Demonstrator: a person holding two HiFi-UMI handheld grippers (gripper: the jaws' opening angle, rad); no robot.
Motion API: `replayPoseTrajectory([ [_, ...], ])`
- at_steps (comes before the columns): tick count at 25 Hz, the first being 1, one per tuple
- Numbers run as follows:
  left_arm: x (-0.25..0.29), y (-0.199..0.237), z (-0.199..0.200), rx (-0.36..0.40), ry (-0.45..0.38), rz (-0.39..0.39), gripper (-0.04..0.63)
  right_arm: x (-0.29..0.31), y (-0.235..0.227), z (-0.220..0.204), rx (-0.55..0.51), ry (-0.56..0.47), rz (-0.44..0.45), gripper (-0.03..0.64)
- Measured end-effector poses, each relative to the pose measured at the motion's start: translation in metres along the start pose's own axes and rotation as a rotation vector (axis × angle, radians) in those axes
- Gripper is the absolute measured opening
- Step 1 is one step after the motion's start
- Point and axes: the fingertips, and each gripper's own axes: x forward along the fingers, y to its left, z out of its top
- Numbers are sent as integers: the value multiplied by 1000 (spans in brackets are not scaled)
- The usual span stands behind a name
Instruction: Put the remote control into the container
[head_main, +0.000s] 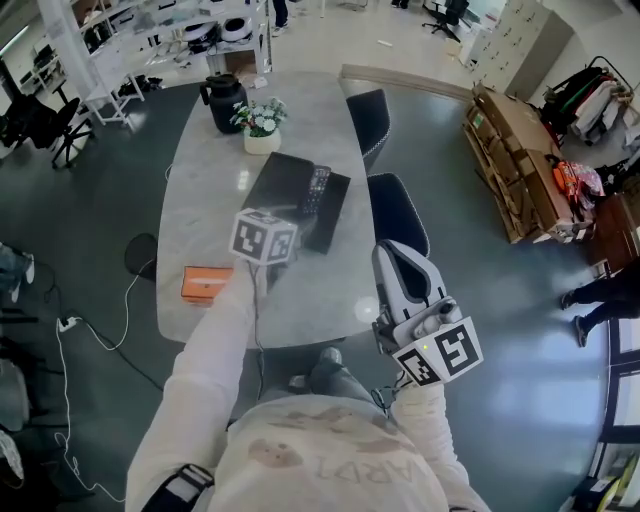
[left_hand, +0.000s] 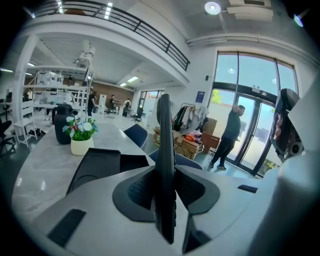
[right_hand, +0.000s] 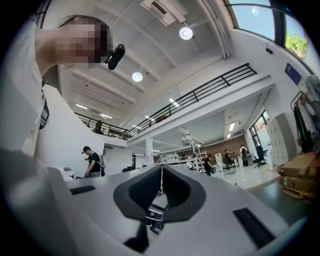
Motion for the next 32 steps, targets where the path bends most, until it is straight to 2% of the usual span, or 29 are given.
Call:
replayPoseTrajectory([
  [10,57,25,-1,-8,102,25,109,20,-43,-1,-2,10,2,18],
  [32,149,69,-36,-167,331,25,110,33,-116,-14,9,49,-51,18],
])
